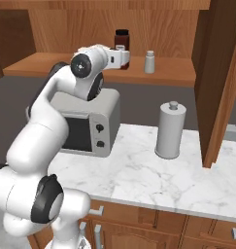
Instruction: Collect the paprika, ketchup, and shaker from the cabinet and place them next to the stove.
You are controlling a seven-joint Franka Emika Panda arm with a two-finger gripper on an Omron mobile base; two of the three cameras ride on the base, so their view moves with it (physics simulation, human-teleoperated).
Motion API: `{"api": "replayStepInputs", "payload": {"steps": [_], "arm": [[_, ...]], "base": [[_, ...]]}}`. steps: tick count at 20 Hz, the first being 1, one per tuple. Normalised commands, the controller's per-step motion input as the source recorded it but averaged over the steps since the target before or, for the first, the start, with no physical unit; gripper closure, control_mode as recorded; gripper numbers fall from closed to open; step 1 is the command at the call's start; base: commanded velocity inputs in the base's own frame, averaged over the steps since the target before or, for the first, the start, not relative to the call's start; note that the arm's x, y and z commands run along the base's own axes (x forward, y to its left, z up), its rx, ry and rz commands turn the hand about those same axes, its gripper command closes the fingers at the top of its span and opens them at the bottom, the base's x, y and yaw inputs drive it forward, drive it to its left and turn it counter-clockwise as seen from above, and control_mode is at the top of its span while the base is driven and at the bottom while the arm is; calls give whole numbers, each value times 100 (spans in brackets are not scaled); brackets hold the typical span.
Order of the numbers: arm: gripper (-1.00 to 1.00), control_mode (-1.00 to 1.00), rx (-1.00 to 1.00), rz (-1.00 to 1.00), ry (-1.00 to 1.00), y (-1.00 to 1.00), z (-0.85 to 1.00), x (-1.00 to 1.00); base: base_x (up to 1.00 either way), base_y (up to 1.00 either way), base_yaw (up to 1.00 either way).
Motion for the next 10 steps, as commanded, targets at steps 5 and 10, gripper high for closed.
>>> {"api": "replayStepInputs", "payload": {"steps": [5,10], "arm": [[-100,-100,0,1,0,-11,-2,16],[-100,-100,-1,0,3,0,-2,20]], "base": [[0,0,0],[0,0,0]]}}
